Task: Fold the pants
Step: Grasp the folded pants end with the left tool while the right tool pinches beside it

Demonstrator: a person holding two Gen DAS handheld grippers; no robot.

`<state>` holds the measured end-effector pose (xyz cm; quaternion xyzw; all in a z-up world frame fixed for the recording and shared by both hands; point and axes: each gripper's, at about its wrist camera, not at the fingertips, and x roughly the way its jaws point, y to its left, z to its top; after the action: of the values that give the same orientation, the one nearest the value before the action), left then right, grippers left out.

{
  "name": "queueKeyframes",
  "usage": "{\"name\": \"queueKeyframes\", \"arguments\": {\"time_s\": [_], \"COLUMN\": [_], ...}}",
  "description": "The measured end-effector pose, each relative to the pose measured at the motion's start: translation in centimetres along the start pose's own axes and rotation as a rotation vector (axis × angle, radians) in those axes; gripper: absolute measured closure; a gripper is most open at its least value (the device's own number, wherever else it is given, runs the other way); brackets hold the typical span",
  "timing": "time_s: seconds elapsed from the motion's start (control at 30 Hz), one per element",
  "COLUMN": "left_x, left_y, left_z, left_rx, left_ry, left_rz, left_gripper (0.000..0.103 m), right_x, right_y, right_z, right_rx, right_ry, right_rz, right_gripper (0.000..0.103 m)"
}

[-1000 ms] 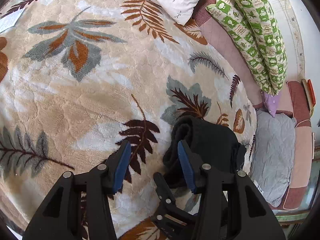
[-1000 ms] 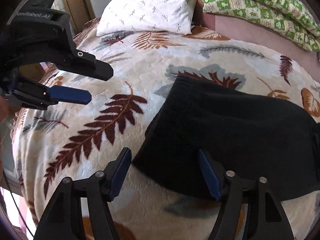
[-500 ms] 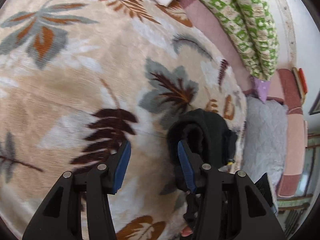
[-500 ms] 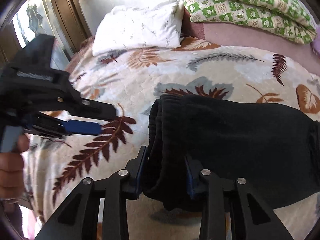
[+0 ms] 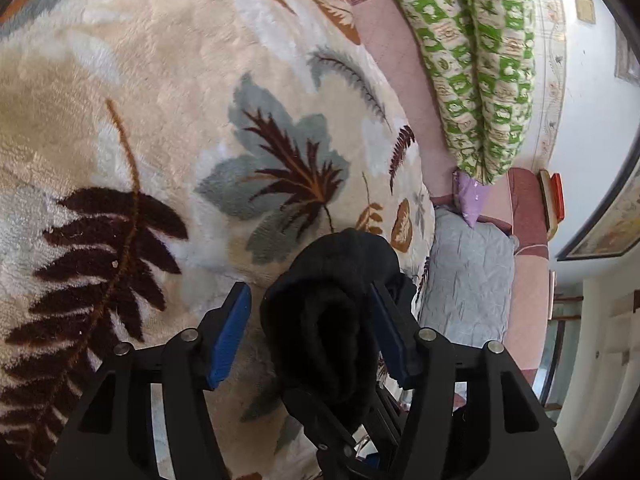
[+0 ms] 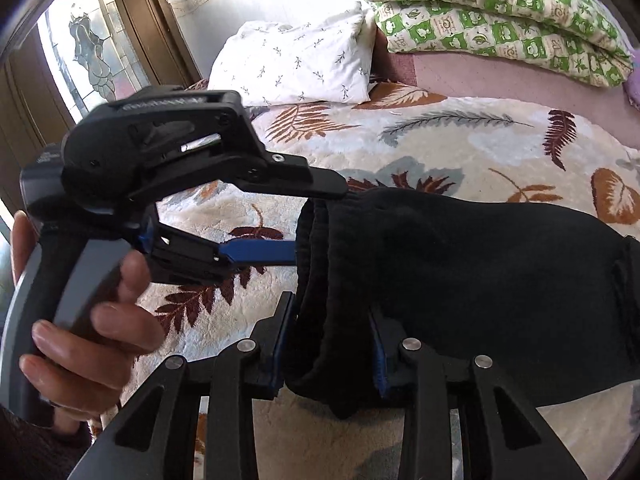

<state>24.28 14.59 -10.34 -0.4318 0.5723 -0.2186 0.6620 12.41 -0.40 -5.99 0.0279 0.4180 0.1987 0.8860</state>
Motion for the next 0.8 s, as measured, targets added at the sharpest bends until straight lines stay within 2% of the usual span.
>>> {"name": "queueKeyframes", "arguments": {"time_s": [0.17, 0.2, 0.27, 0.3, 0.4, 0.63, 0.8], "left_x": [0.7, 0.7, 0.4, 0.2, -0.4, 0.9, 3.9], "left_y": [0.5, 0.5, -0.2, -0.8, -3.3, -8.6, -13.1], "left_z": [-0.3, -0.3, -0.5, -0.8, -1.8, -3.6, -5.0], "left_rx": [-0.065, -0.078, -0.075, -0.060, 0.003, 0.036, 0.067], "left_ry": [0.038, 0.046, 0.034, 0.034, 0.013, 0.020, 0.043], "left_rz": [-0.085, -0.103, -0.120, -0.135, -0.122, -0.088, -0.051], "left_gripper": [0.045, 0.047, 0.061, 0.073, 0.077, 0.078, 0.078], "right_x": [0.1, 0.1, 0.0, -0.2, -1.1, -5.0, -8.4], "right_y": [-0.1, -0.1, 0.0, 0.0, -0.6, -2.9, -7.0], "right_z": [-0.1, -0.1, -0.1, -0.1, 0.0, 0.0, 0.0], "right_rx": [0.009, 0.010, 0.008, 0.009, 0.034, 0.104, 0.183], "right_ry": [0.004, 0.005, 0.004, 0.001, -0.013, -0.079, -0.133], "right_rz": [0.010, 0.011, 0.013, 0.014, 0.031, 0.066, 0.099], "right_gripper": [0.070, 0.070, 0.070, 0.070, 0.070, 0.070, 0.070]}}
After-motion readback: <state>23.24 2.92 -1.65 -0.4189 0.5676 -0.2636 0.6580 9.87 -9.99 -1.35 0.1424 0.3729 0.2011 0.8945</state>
